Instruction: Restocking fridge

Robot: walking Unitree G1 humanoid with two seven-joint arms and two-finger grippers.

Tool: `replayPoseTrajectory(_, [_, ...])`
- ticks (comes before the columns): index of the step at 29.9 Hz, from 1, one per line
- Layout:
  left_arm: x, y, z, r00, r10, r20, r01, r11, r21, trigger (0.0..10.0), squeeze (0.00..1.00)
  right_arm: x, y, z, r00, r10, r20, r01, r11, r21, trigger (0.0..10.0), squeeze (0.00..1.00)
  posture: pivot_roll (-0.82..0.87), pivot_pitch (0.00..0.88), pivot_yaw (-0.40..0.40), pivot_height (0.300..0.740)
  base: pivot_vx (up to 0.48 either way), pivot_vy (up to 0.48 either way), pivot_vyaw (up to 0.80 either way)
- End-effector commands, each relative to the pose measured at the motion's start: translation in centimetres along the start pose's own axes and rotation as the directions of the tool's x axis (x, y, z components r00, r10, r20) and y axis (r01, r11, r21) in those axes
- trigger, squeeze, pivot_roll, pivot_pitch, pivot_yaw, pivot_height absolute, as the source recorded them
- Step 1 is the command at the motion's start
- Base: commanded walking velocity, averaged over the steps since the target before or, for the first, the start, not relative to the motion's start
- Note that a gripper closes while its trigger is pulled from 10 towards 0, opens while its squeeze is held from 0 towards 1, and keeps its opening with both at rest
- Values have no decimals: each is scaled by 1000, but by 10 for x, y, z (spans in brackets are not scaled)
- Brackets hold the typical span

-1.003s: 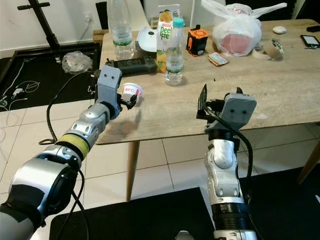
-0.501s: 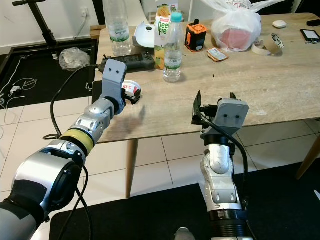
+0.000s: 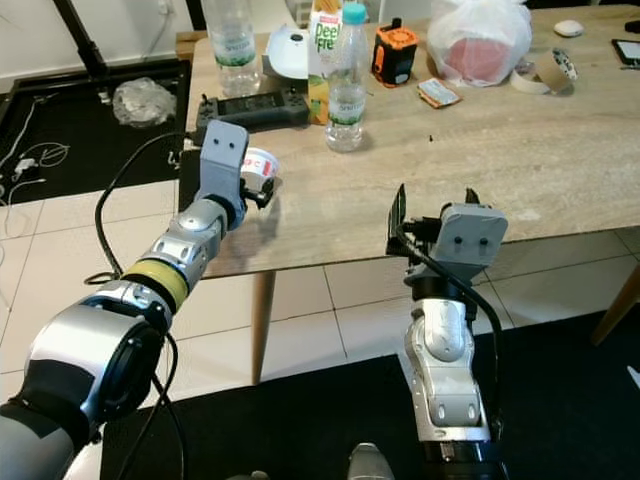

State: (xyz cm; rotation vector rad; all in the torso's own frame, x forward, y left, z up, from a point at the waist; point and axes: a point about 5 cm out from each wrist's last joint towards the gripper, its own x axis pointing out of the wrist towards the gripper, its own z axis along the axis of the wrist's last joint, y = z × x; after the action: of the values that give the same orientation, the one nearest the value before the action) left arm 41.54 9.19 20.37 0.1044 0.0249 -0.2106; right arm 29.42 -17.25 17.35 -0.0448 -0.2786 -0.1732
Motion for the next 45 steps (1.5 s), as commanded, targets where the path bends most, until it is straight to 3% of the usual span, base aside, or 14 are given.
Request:
replayPoseTrajectory(1, [0,-7,-4,1000,-23,-11,23,999,-34,10000,0,-5,0,-1,1000,0,-18,0,1000,-7,10000,0,-73,254,58,706,0,0,0])
replayPoseTrajectory(5, [0,-7,-1,1000,-21,1,21,999,-32,10000,0,-7,0,-1,1000,0,-23,0,1000,-11,10000,0,-80,257,54,706,0,0,0])
replayPoseTrajectory(10, [0,-3,-1,1000,6,-1,-6,1000,25,10000,0,-9,-1,0,1000,4,-28,-5,1000,-17,10000,0,-94,259,51,706,0,0,0])
replayPoseTrajectory(32, [1,0,3,999,38,16,-39,996,75,10000,0,-23,-6,7,999,-3,-44,2,999,-38,10000,0,-149,306,45,706,0,0,0])
replayPoseTrajectory(37, [1,12,12,995,88,55,-92,993,68,10000,0,-24,-8,5,998,-4,-60,1,999,-44,10000,0,-136,299,41,706,0,0,0])
replayPoseTrajectory(45, [-4,30,12,989,80,121,-91,992,87,10000,0,-21,-5,-3,996,6,-88,-8,1000,-22,10000,0,-76,272,42,706,0,0,0])
